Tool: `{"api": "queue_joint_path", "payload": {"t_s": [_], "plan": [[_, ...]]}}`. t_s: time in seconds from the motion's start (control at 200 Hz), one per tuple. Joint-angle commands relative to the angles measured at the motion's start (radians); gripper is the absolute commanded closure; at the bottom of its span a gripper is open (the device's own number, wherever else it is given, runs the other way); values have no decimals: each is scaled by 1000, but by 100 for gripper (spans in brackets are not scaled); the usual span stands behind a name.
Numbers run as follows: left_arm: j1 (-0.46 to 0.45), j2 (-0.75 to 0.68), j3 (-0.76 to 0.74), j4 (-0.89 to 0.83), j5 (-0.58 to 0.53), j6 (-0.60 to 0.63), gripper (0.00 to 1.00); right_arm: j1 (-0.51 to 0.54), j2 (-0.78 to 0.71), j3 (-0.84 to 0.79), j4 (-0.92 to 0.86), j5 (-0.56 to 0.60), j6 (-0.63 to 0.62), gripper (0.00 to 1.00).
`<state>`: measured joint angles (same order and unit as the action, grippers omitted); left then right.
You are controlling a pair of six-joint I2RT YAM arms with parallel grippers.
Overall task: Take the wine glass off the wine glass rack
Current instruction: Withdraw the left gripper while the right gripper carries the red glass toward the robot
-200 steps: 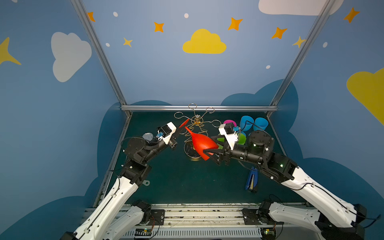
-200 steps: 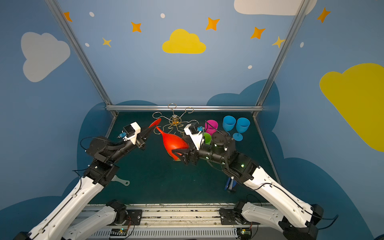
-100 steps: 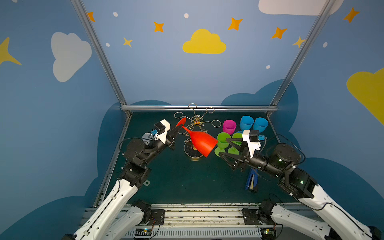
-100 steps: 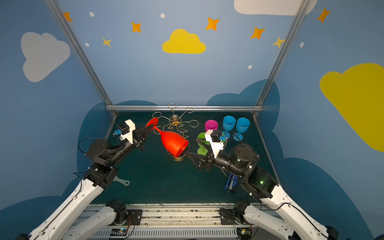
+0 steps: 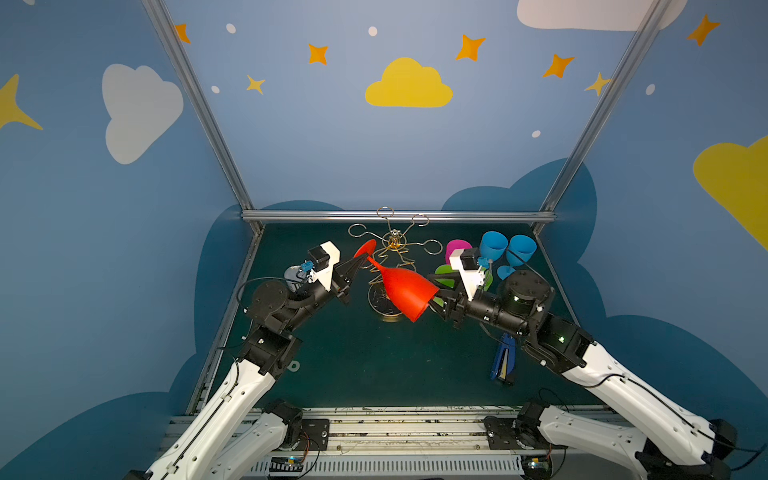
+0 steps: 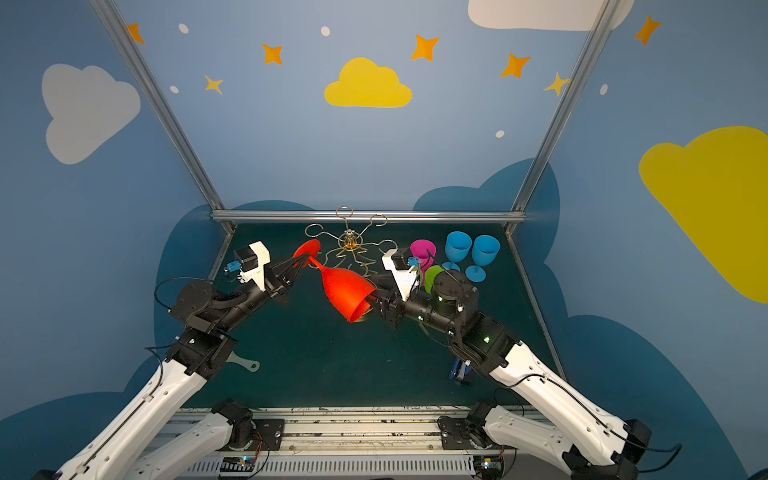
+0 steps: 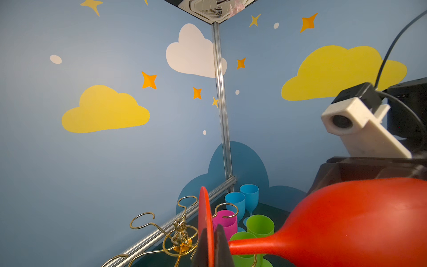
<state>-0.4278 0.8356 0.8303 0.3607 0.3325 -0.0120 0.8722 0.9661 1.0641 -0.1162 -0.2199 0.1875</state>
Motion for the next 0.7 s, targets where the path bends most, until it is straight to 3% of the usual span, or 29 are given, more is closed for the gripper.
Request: {"api": "queue_joint_path", "payload": {"t_s": [0.0,0.21,0.335,0.375,0.446,0.506,0.636,0.696], "plan": [[1,-12,-13,25,11,-13,97,-5,-4,42,52,-22,5,72],[1,-12,-19,26,-16,-6,95,-5,-33,29,34,11,17,98],[1,-22,-26,26,-42,3,84,-5,-60,25,27,44,15,100],[1,-27,-29,28,-54,6,74,-5,-67,25,22,50,12,100],[1,-37,-35,26,-87,5,45,-5,-79,31,1,67,0,100],[1,-52,-40,12,-153,-3,28,-5,-95,41,-33,92,-19,100],[1,-107,-55,-53,-274,1,1,-4,-155,48,-100,137,-61,100],[1,-143,-82,-60,-338,5,1,-4,-184,68,-161,156,-83,100]]}}
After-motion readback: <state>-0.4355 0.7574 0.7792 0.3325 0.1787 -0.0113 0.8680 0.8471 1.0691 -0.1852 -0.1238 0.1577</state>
